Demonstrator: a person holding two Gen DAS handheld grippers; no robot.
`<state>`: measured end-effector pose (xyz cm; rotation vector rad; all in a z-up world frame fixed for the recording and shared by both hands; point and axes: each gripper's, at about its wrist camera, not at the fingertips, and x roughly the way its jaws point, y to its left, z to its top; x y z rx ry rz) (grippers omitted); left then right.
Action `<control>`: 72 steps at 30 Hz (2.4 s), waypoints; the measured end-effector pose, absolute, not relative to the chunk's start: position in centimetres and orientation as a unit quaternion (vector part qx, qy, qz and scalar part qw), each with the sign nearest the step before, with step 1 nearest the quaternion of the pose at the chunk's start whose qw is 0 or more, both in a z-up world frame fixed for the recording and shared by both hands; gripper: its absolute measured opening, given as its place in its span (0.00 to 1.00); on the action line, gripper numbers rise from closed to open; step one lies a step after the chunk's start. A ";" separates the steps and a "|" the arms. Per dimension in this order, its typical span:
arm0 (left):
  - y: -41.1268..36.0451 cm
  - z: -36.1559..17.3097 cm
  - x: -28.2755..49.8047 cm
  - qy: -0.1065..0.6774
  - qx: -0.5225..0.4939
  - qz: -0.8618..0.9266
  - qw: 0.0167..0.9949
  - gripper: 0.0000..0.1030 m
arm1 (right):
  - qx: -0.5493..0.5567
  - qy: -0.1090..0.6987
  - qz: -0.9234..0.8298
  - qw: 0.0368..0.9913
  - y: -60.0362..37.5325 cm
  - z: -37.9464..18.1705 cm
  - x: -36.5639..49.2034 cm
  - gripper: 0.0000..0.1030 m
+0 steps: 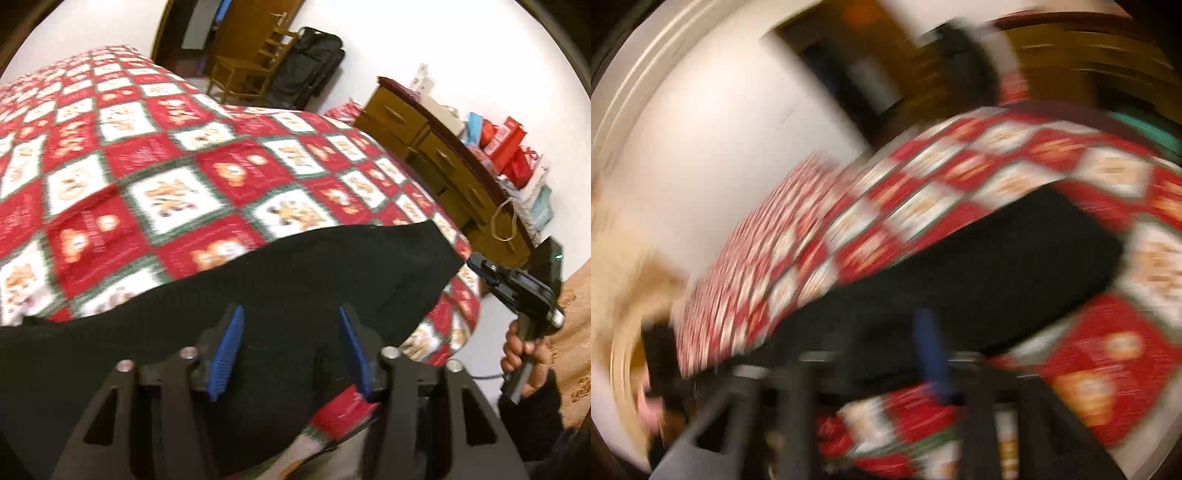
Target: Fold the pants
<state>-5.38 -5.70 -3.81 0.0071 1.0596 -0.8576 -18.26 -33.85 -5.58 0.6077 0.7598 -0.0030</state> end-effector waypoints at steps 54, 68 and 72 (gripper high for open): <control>13.6 -5.2 -2.2 0.465 -0.078 -0.156 0.868 0.61 | 0.227 0.417 -0.117 0.873 -33.9 -8.0 -14.9 0.08; 20.0 -8.3 -1.7 0.431 -0.012 0.029 0.902 0.61 | 0.165 0.466 0.308 0.813 -12.0 -7.9 3.2 0.39; 21.4 -6.5 -2.8 0.401 -0.032 0.035 0.915 0.61 | 0.167 0.484 0.383 0.769 -7.7 -9.4 5.3 0.39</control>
